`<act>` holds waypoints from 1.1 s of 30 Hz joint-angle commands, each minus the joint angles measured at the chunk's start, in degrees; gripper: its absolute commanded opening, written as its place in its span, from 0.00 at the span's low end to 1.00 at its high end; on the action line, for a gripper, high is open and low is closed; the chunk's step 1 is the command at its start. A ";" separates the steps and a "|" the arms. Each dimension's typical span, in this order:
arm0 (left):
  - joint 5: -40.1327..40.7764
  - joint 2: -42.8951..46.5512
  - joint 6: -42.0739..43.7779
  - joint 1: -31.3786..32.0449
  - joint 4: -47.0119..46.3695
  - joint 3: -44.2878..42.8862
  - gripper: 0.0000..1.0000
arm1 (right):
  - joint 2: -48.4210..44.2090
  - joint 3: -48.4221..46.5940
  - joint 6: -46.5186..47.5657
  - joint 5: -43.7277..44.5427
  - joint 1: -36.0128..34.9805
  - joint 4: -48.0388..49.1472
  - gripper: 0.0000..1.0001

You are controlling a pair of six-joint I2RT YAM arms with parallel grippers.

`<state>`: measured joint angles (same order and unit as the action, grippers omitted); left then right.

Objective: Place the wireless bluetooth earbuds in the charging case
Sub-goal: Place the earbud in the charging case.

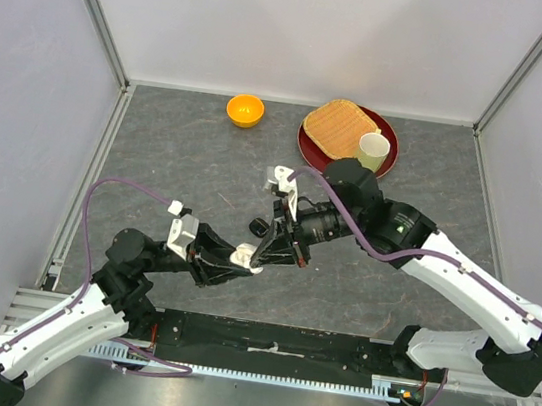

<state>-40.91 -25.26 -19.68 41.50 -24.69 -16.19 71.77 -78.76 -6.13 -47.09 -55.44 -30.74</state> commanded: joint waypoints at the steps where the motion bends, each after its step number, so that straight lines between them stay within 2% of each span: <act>1: -1.55 0.12 -1.94 -0.01 -3.70 -2.19 0.02 | 2.23 -2.80 1.82 3.84 -1.33 0.16 0.00; 16: -2.60 0.29 -2.20 -0.01 -3.61 -2.01 0.02 | 4.70 -3.42 3.32 7.89 -1.78 0.33 0.00; 33: -1.02 -0.24 -2.20 0.08 -4.84 -1.74 0.02 | 5.40 0.54 -0.20 5.25 -3.36 4.73 0.00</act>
<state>-42.59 -25.39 -20.18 41.50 -25.93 -16.23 76.79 -79.15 -5.21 -40.60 -57.65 -29.39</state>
